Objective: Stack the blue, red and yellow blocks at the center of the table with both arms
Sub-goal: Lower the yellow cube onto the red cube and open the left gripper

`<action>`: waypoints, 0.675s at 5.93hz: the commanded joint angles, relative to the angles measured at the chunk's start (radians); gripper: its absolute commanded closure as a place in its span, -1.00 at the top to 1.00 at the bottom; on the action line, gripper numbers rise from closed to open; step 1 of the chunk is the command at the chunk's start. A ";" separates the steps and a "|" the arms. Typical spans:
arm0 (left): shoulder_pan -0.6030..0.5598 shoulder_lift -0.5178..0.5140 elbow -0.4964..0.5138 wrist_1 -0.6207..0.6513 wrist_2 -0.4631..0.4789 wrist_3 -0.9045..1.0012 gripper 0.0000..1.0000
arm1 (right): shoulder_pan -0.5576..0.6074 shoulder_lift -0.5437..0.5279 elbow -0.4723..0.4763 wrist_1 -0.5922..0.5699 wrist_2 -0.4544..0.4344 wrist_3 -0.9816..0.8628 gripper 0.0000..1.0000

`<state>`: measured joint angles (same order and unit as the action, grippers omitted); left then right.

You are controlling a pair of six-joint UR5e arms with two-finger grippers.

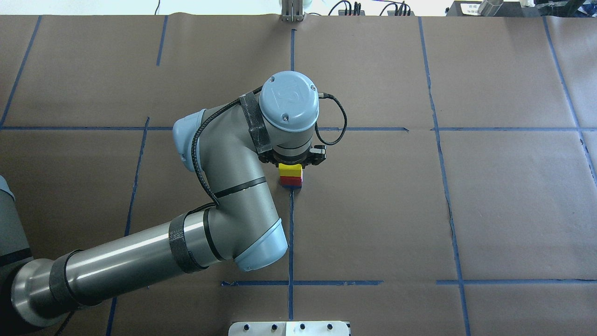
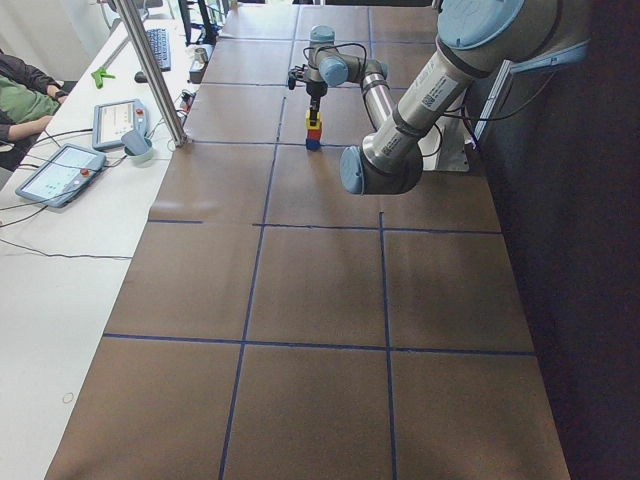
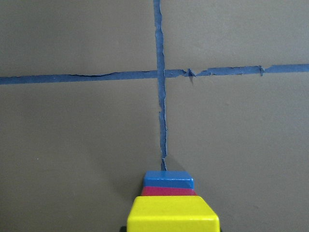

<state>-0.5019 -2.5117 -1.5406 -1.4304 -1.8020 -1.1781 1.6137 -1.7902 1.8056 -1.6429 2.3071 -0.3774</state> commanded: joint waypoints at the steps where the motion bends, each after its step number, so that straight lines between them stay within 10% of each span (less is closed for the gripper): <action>1: 0.000 0.002 -0.004 -0.007 -0.003 0.002 -0.21 | 0.000 0.000 0.000 0.000 0.000 0.000 0.99; 4: 0.000 0.002 -0.022 -0.034 -0.004 0.008 0.99 | 0.000 0.002 -0.014 0.026 0.000 0.003 0.99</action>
<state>-0.5016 -2.5096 -1.5522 -1.4541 -1.8055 -1.1712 1.6137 -1.7896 1.7970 -1.6242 2.3071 -0.3757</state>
